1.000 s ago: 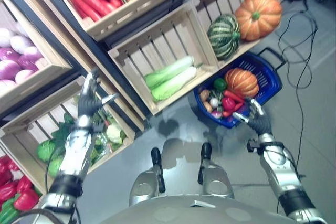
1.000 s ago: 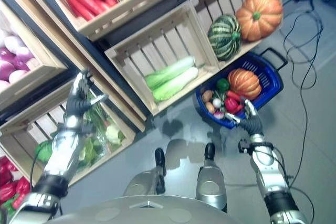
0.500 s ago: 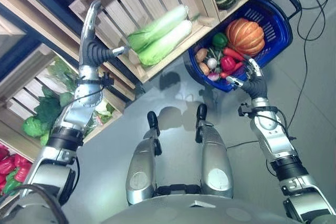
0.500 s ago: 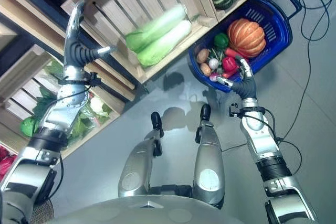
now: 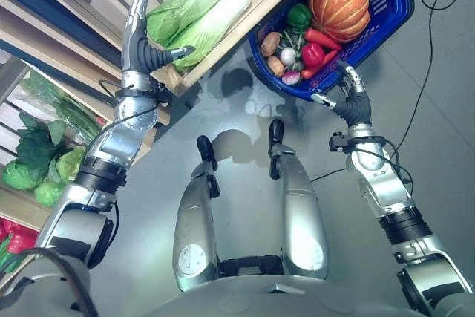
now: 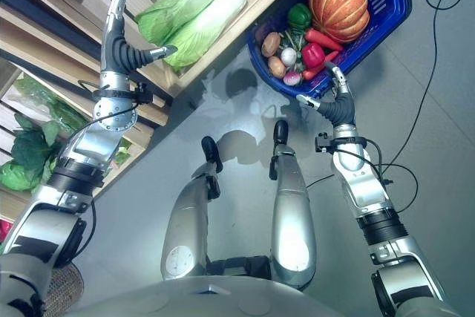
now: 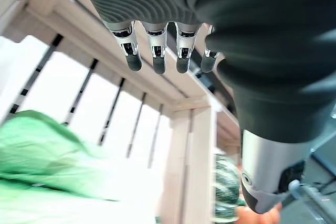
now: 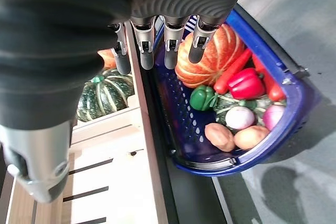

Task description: Pick up fruits and vegetables into the basket

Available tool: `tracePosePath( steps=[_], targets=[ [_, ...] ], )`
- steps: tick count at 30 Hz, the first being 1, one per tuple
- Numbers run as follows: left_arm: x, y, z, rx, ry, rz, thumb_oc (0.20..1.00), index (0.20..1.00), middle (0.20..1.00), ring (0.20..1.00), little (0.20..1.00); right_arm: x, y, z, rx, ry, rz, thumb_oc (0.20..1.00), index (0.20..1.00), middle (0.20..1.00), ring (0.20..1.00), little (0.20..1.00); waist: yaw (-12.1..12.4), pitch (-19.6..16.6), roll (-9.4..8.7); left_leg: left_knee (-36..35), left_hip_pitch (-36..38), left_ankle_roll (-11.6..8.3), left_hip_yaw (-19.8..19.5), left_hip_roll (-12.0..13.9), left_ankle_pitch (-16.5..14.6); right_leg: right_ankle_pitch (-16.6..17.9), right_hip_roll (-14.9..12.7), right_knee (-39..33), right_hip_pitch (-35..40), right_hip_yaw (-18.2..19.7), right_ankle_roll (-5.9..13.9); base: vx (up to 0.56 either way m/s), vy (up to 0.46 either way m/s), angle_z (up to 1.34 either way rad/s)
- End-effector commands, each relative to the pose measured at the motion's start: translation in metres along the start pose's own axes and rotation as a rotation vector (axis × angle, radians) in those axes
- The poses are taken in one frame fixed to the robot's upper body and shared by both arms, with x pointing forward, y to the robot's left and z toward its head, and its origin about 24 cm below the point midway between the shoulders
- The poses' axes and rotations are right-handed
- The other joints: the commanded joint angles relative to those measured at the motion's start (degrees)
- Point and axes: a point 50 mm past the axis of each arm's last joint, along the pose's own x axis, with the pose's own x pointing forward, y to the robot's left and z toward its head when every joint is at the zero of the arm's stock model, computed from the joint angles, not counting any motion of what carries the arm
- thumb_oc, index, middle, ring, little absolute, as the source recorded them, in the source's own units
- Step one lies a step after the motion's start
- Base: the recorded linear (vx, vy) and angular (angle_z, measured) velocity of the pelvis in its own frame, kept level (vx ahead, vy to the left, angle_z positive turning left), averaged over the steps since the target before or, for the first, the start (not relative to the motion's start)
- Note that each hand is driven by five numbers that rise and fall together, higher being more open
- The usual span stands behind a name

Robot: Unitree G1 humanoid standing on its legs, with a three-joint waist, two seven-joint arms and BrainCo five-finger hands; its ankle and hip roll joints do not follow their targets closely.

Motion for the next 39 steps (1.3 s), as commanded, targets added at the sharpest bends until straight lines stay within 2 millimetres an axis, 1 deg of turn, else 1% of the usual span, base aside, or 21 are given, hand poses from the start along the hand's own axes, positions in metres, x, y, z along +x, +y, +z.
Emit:
tracePosePath(
  steps=[1,6,10,17,23,24,25,26,27,29,30,34,39],
  targets=[
    [0.014,0.016,0.001,0.025,0.019,0.116,1.000,1.000,1.000,1.000,1.000,-0.002,0.007,0.023,0.003,-0.097,0.039,1.000,1.000,1.000,1.000,1.000,-1.5,-1.5,-0.21,0.8,-3.8,1.40,1.3,-0.4,-0.8,-4.4,1.6,3.5,-0.6,0.8,3.39,0.00,0.034,-0.08],
    [0.020,0.019,-0.005,-0.004,0.094,0.174,1.000,1.000,1.000,1.000,1.000,-0.002,0.009,0.024,-0.012,-0.092,0.053,1.000,1.000,1.000,1.000,1.000,-2.2,-1.5,-0.15,2.0,-6.3,1.36,1.6,-0.6,-0.9,-4.3,2.1,4.2,-3.0,1.2,3.10,0.01,0.024,-0.06],
    [0.028,0.025,-0.008,0.003,0.135,0.260,1.000,1.000,1.000,1.000,1.000,-0.002,0.011,0.022,-0.012,-0.072,0.062,1.000,1.000,1.000,1.000,1.000,-3.0,-1.5,-0.29,2.8,-8.2,1.36,1.7,-0.7,-0.9,-3.9,2.4,4.2,-4.9,1.9,2.90,0.01,0.022,-0.04],
    [0.045,0.048,-0.011,0.061,0.150,0.411,1.000,1.000,1.000,1.000,1.000,-0.006,0.013,0.018,-0.020,-0.043,0.106,1.000,1.000,1.000,1.000,1.000,-4.6,-1.5,-0.17,3.1,-9.8,1.23,2.0,-0.6,-0.9,-3.1,2.6,3.7,-7.2,3.2,2.69,0.02,0.027,0.00],
    [0.055,0.061,-0.012,0.093,0.177,0.494,1.000,1.000,1.000,1.000,1.000,-0.007,0.013,0.016,-0.030,-0.035,0.125,1.000,1.000,1.000,1.000,1.000,-5.9,-1.5,0.07,3.2,-10.4,1.02,2.2,-0.7,-1.1,-2.8,2.8,3.4,-8.4,4.3,2.58,0.03,0.051,-0.06],
    [0.059,0.066,-0.011,0.100,0.185,0.518,1.000,1.000,1.000,1.000,1.000,-0.008,0.013,0.015,-0.033,-0.031,0.129,1.000,1.000,1.000,1.000,1.000,-6.2,-1.5,0.07,3.1,-10.7,0.97,2.3,-0.7,-1.1,-2.7,2.8,3.3,-8.8,4.7,2.56,0.11,0.042,-0.04],
    [0.061,0.068,-0.011,0.108,0.190,0.526,1.000,1.000,1.000,1.000,1.000,-0.008,0.013,0.014,-0.035,-0.027,0.131,1.000,1.000,1.000,1.000,1.000,-6.5,-1.5,0.07,3.5,-10.0,0.45,1.8,-0.8,-2.8,-4.5,2.8,3.9,-8.2,5.1,2.97,0.11,0.042,-0.01],
    [0.064,0.070,-0.010,0.116,0.194,0.540,1.000,1.000,1.000,1.000,1.000,-0.008,0.013,0.014,-0.036,-0.025,0.133,1.000,1.000,1.000,1.000,1.000,-6.7,-1.5,0.00,3.6,-10.2,0.41,1.8,-0.8,-2.8,-4.4,2.9,3.8,-8.5,5.3,2.97,0.03,0.020,0.03],
    [0.067,0.074,-0.010,0.122,0.205,0.557,1.000,1.000,1.000,1.000,1.000,-0.008,0.014,0.013,-0.037,-0.021,0.136,1.000,1.000,1.000,1.000,1.000,-7.0,-1.5,-0.14,3.4,-11.5,0.81,2.4,-0.6,-1.4,-2.6,3.0,3.1,-9.7,5.3,2.60,-0.05,0.012,0.01],
    [0.071,0.080,-0.010,0.139,0.216,0.571,1.000,1.000,1.000,1.000,1.000,-0.009,0.013,0.012,-0.035,-0.015,0.135,1.000,1.000,1.000,1.000,1.000,-7.4,-1.5,-0.24,3.4,-11.7,0.81,2.5,-0.5,-1.5,-2.4,3.1,2.8,-10.1,5.6,2.59,0.03,0.013,-0.05],
    [0.072,0.080,-0.011,0.149,0.226,0.571,1.000,1.000,1.000,1.000,1.000,-0.009,0.014,0.011,-0.032,-0.010,0.137,1.000,1.000,1.000,1.000,1.000,-7.6,-1.5,-0.29,3.9,-11.0,0.29,1.9,-0.6,-3.3,-4.2,3.1,3.5,-9.4,6.0,3.00,0.10,0.010,-0.06],
    [0.077,0.084,-0.012,0.178,0.247,0.574,1.000,1.000,1.000,1.000,1.000,-0.010,0.015,0.009,-0.023,-0.008,0.138,1.000,1.000,1.000,1.000,1.000,-8.1,-1.5,-0.56,4.5,-12.0,0.24,2.0,-0.5,-3.7,-4.2,3.4,3.7,-10.3,6.4,2.98,0.02,0.001,-0.01],
    [0.080,0.085,-0.017,0.215,0.319,0.554,1.000,1.000,1.000,1.000,1.000,-0.009,0.017,0.009,-0.013,-0.006,0.144,1.000,1.000,1.000,1.000,1.000,-8.7,-1.5,-0.48,5.1,-13.2,0.13,2.2,-0.4,-4.0,-4.2,3.8,4.1,-11.8,7.2,2.96,0.00,0.006,-0.01]
  ],
)
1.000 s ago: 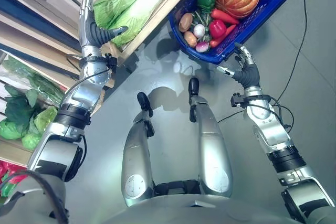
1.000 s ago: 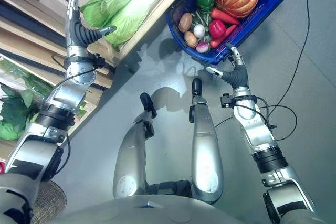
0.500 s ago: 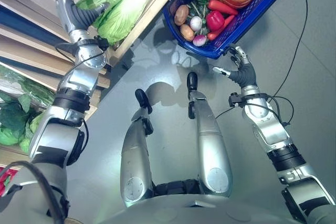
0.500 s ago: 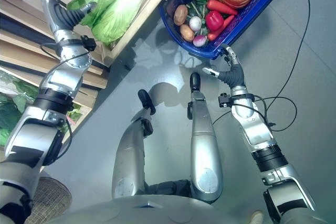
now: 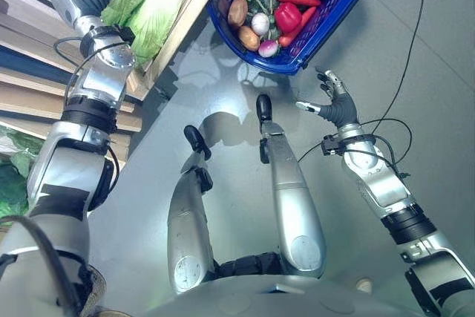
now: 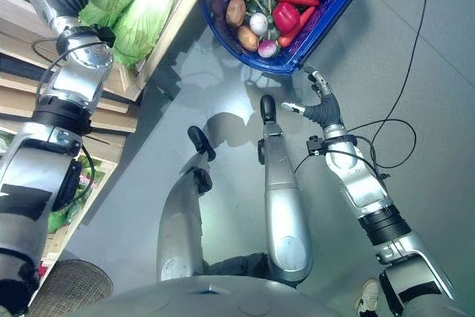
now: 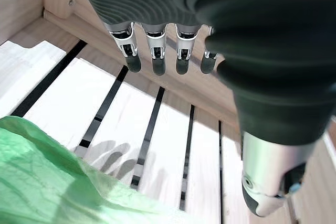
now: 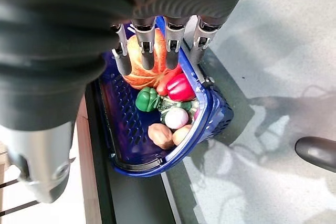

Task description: Pick up fruits and vegetables into the basket

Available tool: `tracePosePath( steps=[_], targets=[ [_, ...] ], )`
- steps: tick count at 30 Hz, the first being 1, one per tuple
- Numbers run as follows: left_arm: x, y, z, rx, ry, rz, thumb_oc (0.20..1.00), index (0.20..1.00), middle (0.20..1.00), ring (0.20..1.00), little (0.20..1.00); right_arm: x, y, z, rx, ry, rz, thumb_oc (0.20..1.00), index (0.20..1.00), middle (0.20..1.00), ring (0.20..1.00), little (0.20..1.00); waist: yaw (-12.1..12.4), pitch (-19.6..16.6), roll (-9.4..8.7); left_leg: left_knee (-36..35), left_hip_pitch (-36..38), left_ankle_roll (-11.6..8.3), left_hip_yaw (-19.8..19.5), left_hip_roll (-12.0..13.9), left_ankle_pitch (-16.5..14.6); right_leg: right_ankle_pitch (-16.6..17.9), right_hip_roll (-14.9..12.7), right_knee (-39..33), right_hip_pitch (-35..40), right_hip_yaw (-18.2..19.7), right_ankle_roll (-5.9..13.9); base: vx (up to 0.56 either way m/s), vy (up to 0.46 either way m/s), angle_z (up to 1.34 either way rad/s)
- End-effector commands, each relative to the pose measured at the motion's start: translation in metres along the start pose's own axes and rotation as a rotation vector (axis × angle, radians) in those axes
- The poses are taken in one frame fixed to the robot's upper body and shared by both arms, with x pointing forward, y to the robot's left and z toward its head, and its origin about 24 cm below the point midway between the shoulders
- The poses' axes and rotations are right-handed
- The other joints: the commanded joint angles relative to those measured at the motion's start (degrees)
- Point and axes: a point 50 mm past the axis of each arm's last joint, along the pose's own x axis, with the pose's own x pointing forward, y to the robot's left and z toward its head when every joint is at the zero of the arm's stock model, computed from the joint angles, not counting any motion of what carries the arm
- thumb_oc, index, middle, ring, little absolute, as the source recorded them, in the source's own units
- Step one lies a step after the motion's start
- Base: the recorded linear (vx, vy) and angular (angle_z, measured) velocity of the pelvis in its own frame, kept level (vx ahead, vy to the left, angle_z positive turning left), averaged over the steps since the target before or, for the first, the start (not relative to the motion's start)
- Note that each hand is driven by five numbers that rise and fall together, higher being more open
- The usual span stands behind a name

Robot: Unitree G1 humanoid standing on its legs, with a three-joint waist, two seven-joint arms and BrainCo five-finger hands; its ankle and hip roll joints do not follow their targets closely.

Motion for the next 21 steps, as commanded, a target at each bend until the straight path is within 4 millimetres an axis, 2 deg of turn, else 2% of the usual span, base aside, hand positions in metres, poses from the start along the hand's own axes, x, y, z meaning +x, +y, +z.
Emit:
tracePosePath(
  steps=[1,13,21],
  targets=[
    [0.017,0.024,-0.013,0.061,0.056,0.084,1.000,1.000,1.000,1.000,1.000,-0.007,0.002,0.007,0.051,-0.047,0.004,1.000,1.000,1.000,1.000,1.000,-1.7,-1.6,-0.42,3.3,-4.8,0.51,0.0,-0.5,-2.9,-4.1,2.6,1.9,-1.3,2.7,3.67,0.00,0.000,0.00],
    [0.020,0.025,-0.037,0.125,0.248,0.043,1.000,1.000,1.000,1.000,1.000,-0.004,0.002,0.006,0.073,-0.027,-0.001,1.000,1.000,1.000,1.000,1.000,-2.3,-1.6,-0.90,4.4,-6.6,0.35,0.2,-0.3,-3.3,-3.8,2.9,2.1,-3.1,3.0,3.69,0.00,0.000,0.00],
    [0.013,0.026,-0.061,0.182,0.346,-0.015,1.000,1.000,1.000,1.000,1.000,-0.002,0.002,0.007,0.085,-0.027,-0.001,1.000,1.000,1.000,1.000,1.000,-2.2,-1.6,-1.19,5.6,-8.3,0.36,0.1,-0.2,-3.6,-3.7,3.1,2.5,-4.5,3.1,3.47,0.00,-0.002,-0.01]
  ],
)
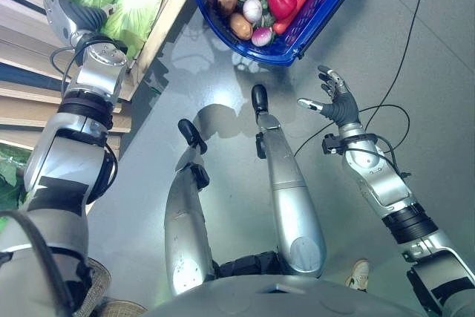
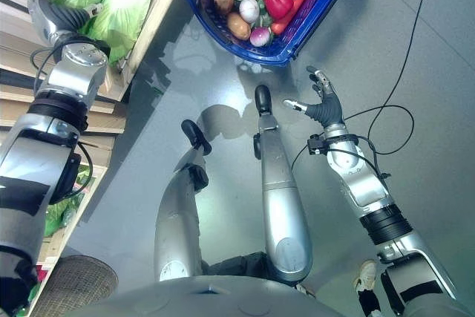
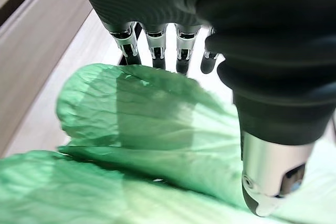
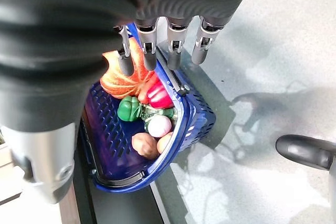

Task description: Pick up fruits and vegetables into the basket

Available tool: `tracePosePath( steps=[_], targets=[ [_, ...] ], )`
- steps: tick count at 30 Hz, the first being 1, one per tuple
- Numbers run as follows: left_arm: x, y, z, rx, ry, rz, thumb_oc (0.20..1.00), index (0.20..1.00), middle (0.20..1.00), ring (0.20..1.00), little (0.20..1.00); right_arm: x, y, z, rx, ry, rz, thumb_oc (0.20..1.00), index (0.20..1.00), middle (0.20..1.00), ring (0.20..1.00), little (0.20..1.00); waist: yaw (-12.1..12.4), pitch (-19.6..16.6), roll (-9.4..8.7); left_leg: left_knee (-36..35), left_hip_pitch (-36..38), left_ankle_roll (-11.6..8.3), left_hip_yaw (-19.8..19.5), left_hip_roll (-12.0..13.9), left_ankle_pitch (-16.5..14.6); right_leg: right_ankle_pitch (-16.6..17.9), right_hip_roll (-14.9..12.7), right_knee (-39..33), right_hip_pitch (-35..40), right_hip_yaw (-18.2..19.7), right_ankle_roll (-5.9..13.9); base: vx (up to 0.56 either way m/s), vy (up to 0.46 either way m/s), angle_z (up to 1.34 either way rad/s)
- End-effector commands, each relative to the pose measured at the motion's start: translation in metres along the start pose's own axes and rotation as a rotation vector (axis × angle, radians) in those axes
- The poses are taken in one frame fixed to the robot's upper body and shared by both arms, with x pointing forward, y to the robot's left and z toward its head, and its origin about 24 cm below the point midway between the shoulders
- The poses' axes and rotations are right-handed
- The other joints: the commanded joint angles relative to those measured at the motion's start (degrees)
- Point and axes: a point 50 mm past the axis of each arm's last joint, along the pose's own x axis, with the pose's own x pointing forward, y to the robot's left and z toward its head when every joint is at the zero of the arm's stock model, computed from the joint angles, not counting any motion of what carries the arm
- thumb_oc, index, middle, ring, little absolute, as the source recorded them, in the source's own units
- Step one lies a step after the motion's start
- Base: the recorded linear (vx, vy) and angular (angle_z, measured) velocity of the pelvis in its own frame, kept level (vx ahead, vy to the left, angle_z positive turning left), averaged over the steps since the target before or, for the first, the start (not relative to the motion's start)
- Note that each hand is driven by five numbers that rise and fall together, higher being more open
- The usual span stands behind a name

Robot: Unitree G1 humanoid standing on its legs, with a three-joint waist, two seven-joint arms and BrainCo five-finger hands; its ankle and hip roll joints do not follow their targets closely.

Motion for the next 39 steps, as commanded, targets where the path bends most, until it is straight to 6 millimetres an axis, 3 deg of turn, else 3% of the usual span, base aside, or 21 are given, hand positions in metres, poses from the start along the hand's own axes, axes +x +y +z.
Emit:
tracePosePath(
  steps=[1,14,21,33,39],
  targets=[
    [0.016,0.027,-0.021,0.053,0.075,0.082,1.000,1.000,1.000,1.000,1.000,-0.003,0.004,0.006,0.028,-0.037,0.019,1.000,1.000,1.000,1.000,1.000,-0.7,-1.6,-1.17,4.8,-5.1,0.60,0.1,-0.2,-3.0,-3.8,2.8,1.9,-1.1,2.5,3.59,0.01,0.043,0.02],
    [0.017,0.032,-0.050,0.183,0.195,0.048,1.000,1.000,1.000,1.000,1.000,0.001,0.000,0.007,0.043,-0.021,0.015,1.000,1.000,1.000,1.000,1.000,-0.9,-1.6,-1.23,6.5,-7.5,0.57,0.2,-0.2,-3.5,-3.2,2.8,2.3,-3.4,2.9,3.50,0.00,0.011,0.00],
    [0.020,0.039,-0.053,0.259,0.201,0.080,1.000,1.000,1.000,1.000,1.000,0.001,-0.003,0.005,0.034,-0.014,0.012,1.000,1.000,1.000,1.000,1.000,-1.1,-1.6,-0.88,6.7,-7.9,0.60,0.4,-0.3,-3.7,-2.9,2.6,2.0,-4.1,3.4,3.51,0.02,0.035,-0.04],
    [0.027,0.049,-0.024,0.181,0.125,0.206,1.000,1.000,1.000,1.000,1.000,-0.001,-0.006,0.002,0.039,-0.006,0.006,1.000,1.000,1.000,1.000,1.000,-1.5,-1.6,-0.70,6.7,-7.8,0.71,0.5,-0.5,-4.0,-2.5,2.3,1.6,-4.4,3.8,3.54,0.00,0.003,0.00],
    [0.026,0.050,0.009,-0.155,0.053,0.324,1.000,1.000,1.000,1.000,1.000,-0.003,0.000,-0.001,0.064,-0.008,-0.002,1.000,1.000,1.000,1.000,1.000,-1.3,-1.6,-1.15,6.9,-7.5,0.79,0.3,-0.5,-4.5,-2.5,2.3,1.3,-3.8,3.6,3.54,-0.01,-0.024,0.00]
  ],
)
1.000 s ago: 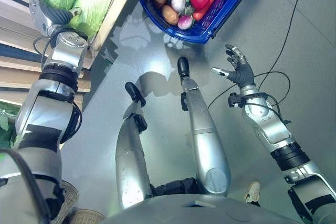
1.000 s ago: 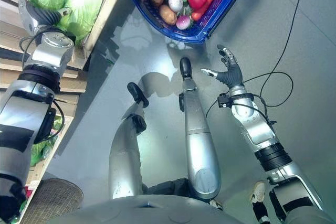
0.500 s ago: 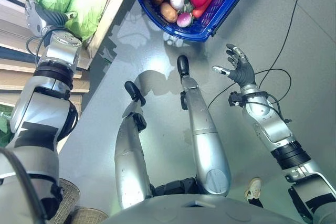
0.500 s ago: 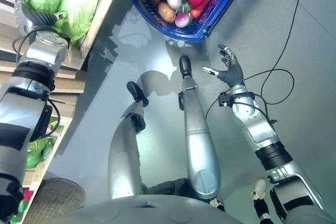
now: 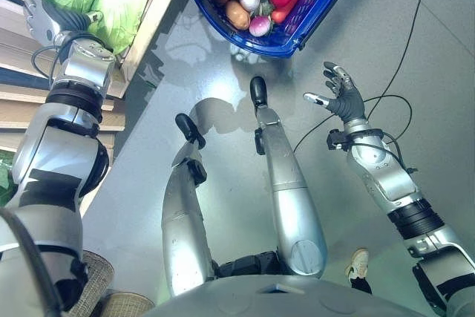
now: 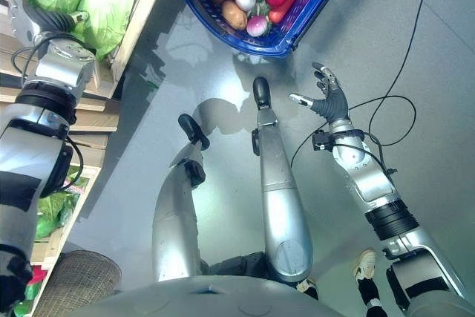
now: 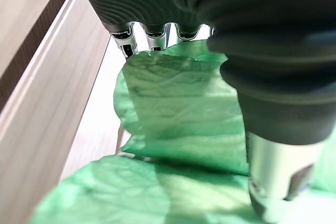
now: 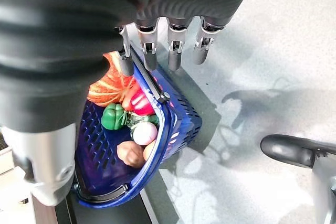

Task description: Pick up fruits and vegetables into the basket

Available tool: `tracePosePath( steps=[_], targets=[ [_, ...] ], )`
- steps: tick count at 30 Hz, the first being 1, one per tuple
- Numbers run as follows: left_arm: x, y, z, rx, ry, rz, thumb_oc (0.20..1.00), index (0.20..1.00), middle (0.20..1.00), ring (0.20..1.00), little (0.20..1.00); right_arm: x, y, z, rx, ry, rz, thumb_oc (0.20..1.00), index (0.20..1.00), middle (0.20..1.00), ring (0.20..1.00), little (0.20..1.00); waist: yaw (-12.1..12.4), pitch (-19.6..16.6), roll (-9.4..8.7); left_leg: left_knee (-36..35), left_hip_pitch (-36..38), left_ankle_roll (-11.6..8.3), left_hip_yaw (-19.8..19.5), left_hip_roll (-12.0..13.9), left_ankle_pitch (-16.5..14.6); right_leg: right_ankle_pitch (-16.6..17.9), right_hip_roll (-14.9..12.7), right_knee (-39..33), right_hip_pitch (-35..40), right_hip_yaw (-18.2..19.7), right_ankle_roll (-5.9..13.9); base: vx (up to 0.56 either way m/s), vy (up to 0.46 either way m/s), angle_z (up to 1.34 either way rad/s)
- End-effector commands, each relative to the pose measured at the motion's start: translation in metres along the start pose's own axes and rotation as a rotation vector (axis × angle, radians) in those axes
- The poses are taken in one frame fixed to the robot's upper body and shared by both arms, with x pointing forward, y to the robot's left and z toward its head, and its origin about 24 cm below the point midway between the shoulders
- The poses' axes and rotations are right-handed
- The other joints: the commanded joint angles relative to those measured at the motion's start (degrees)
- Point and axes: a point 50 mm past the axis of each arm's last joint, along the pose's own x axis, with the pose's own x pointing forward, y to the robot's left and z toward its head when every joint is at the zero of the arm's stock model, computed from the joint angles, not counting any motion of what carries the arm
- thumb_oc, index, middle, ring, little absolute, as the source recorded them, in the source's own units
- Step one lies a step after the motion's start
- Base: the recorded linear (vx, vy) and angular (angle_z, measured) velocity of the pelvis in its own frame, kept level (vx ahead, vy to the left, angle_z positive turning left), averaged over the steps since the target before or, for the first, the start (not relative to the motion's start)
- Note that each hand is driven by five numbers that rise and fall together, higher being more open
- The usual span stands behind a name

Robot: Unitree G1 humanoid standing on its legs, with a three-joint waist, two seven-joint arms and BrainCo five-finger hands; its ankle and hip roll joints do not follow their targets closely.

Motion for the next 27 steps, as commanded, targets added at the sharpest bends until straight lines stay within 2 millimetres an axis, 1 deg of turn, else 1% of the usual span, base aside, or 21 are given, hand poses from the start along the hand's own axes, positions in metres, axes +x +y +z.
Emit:
tracePosePath(
  steps=[1,3,5,7,11,13,17,18,24,27],
  targets=[
    [0.016,0.028,0.010,-0.186,-0.034,0.180,1.000,1.000,1.000,1.000,1.000,-0.006,0.006,-0.001,0.048,-0.029,-0.006,1.000,1.000,1.000,1.000,1.000,-0.8,-1.6,-1.21,3.9,-2.6,0.65,0.2,-0.6,-3.2,-2.7,2.1,-0.1,1.0,2.3,3.56,-0.01,-0.061,0.00],
    [0.014,0.030,0.019,-0.227,-0.071,0.212,1.000,1.000,1.000,1.000,1.000,-0.007,0.007,-0.002,0.055,-0.027,-0.008,1.000,1.000,1.000,1.000,1.000,-0.7,-1.6,-1.29,3.6,-2.4,0.63,0.2,-0.6,-3.3,-2.6,2.1,-0.4,1.3,2.2,3.57,-0.01,-0.046,0.01],
    [0.014,0.031,0.023,-0.239,-0.088,0.223,1.000,1.000,1.000,1.000,1.000,-0.007,0.007,-0.003,0.057,-0.027,-0.008,1.000,1.000,1.000,1.000,1.000,-0.7,-1.6,-1.32,3.7,-2.3,0.66,0.2,-0.6,-3.3,-2.6,2.1,-0.4,1.4,2.1,3.57,0.00,0.000,0.00],
    [0.014,0.034,0.032,-0.261,-0.127,0.252,1.000,1.000,1.000,1.000,1.000,-0.007,0.007,-0.003,0.063,-0.025,-0.004,1.000,1.000,1.000,1.000,1.000,-0.7,-1.6,-1.35,3.5,-2.0,0.70,0.2,-0.6,-3.4,-2.7,2.1,-0.4,1.7,2.1,3.50,0.00,0.000,0.00],
    [0.012,0.031,0.037,-0.245,-0.122,0.232,1.000,1.000,1.000,1.000,1.000,-0.007,0.008,-0.003,0.068,-0.022,0.000,1.000,1.000,1.000,1.000,1.000,-0.9,-1.6,-1.24,3.3,-1.6,0.80,0.5,-0.7,-3.5,-2.7,2.2,-0.6,2.0,2.1,3.48,0.00,0.000,0.00],
    [0.013,0.028,0.036,-0.173,-0.097,0.200,1.000,1.000,1.000,1.000,1.000,-0.007,0.007,-0.003,0.066,-0.022,0.003,1.000,1.000,1.000,1.000,1.000,-1.2,-1.6,-1.13,3.3,-1.3,0.72,0.8,-0.6,-3.5,-2.9,2.2,-0.5,2.1,2.1,3.51,0.00,0.000,0.00],
    [0.016,0.026,0.031,-0.090,-0.063,0.158,1.000,1.000,1.000,1.000,1.000,-0.006,0.006,-0.003,0.067,-0.021,0.002,1.000,1.000,1.000,1.000,1.000,-1.6,-1.6,-1.06,3.2,-1.3,0.66,1.0,-0.7,-3.4,-2.8,2.3,-0.7,2.2,2.3,3.51,0.00,0.003,-0.02],
    [0.019,0.028,0.029,-0.010,-0.087,0.167,1.000,1.000,1.000,1.000,1.000,-0.007,0.004,-0.004,0.067,-0.018,0.003,1.000,1.000,1.000,1.000,1.000,-1.9,-1.6,-0.96,3.3,-1.3,0.67,1.2,-0.6,-3.4,-2.7,2.3,-0.6,2.0,2.5,3.48,0.02,0.010,-0.03],
    [0.022,0.028,0.023,0.108,-0.063,0.142,1.000,1.000,1.000,1.000,1.000,-0.008,0.001,-0.007,0.076,-0.009,0.004,1.000,1.000,1.000,1.000,1.000,-2.6,-1.6,-0.82,3.3,-1.3,0.52,1.9,-0.4,-3.4,-2.6,2.5,-0.8,1.8,3.1,3.51,0.00,0.011,-0.02],
    [0.022,0.025,0.016,0.203,-0.031,0.105,1.000,1.000,1.000,1.000,1.000,-0.010,-0.001,-0.010,0.082,-0.005,0.004,1.000,1.000,1.000,1.000,1.000,-3.0,-1.6,-0.61,3.4,-1.4,0.50,2.2,-0.5,-3.4,-2.4,2.4,-0.9,1.5,3.4,3.58,0.00,0.024,-0.09]
  ],
)
